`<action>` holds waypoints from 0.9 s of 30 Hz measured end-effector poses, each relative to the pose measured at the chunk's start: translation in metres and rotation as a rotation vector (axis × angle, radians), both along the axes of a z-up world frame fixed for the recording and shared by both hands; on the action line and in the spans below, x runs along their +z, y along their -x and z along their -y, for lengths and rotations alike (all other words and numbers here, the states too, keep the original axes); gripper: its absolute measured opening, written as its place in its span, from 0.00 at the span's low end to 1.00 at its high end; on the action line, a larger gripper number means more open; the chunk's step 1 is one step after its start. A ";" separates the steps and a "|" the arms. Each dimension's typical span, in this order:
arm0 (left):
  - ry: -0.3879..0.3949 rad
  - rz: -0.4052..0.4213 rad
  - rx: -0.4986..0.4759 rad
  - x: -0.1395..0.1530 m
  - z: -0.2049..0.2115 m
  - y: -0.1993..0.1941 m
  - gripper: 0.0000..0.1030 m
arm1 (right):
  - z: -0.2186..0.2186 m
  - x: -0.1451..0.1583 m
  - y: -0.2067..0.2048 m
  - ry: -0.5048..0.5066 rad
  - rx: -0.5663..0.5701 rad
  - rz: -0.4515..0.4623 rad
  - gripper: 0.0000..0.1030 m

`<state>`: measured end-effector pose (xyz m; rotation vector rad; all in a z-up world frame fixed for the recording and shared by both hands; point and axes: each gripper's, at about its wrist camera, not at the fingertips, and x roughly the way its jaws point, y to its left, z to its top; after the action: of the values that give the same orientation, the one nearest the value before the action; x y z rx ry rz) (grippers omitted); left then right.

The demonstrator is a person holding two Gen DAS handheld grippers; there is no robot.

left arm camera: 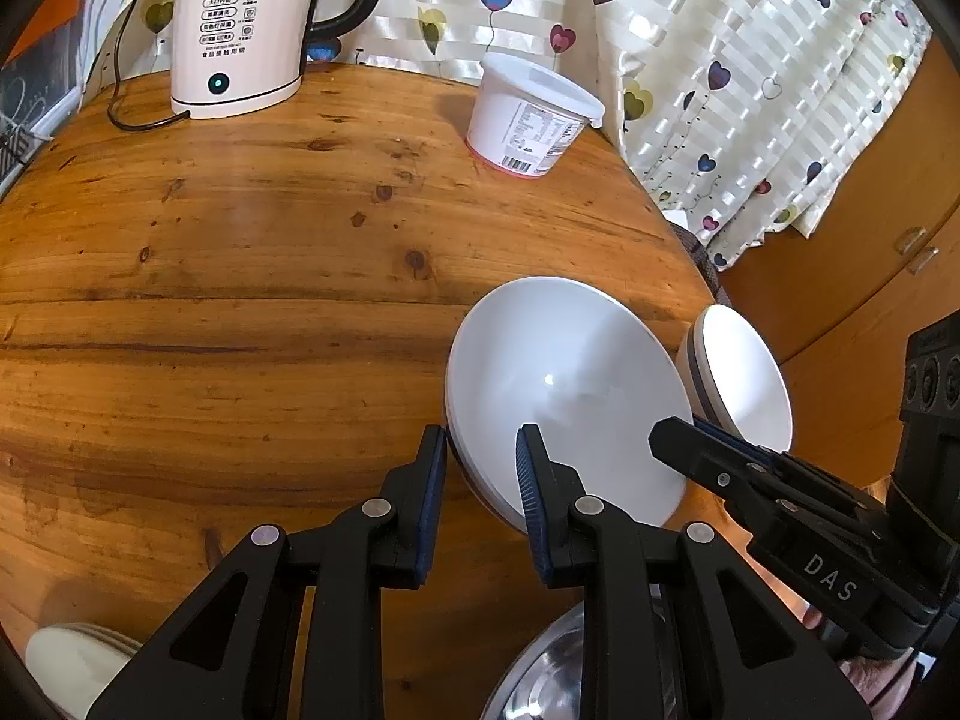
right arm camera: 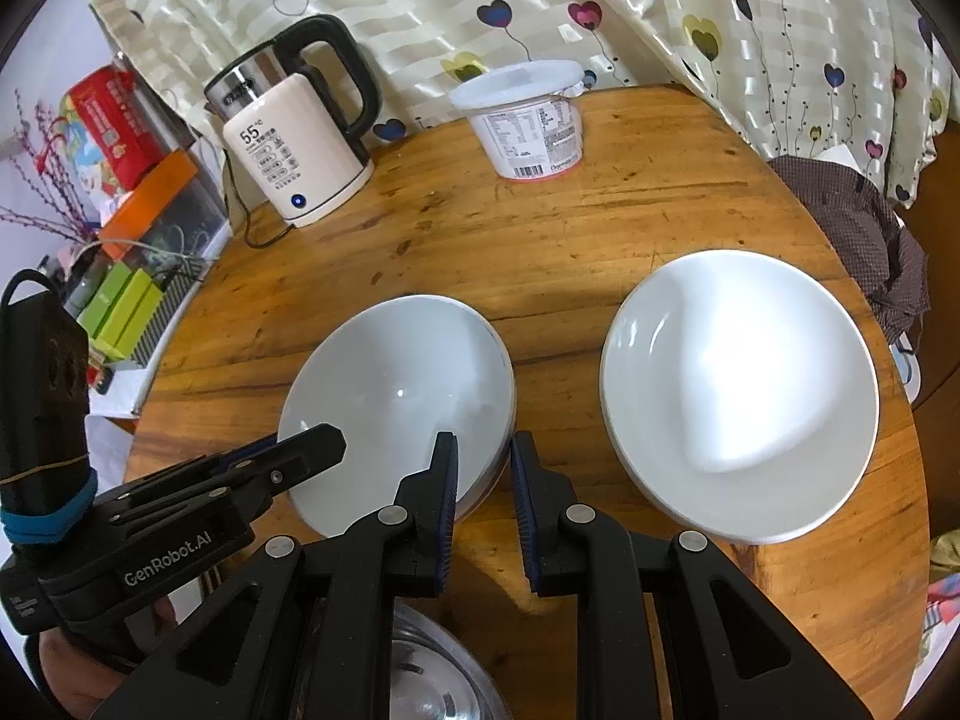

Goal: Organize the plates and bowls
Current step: 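Grip the white bowl's rim with the left gripper, then lift the white bowl and carry it over the steel bowl with the left gripper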

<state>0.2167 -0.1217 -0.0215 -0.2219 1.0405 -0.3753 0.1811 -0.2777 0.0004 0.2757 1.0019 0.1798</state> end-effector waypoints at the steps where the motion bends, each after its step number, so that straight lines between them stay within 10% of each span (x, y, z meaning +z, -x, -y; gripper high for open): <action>1: -0.001 0.000 0.001 0.000 0.000 0.000 0.24 | 0.000 0.000 -0.001 0.001 -0.001 0.001 0.17; 27: -0.018 0.083 -0.001 0.040 -0.005 0.037 0.24 | -0.011 0.042 0.036 0.031 0.011 0.081 0.17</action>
<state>0.1796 -0.1170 0.0187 -0.1883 0.9615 -0.3736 0.1449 -0.2668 0.0422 0.2325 0.9250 0.1841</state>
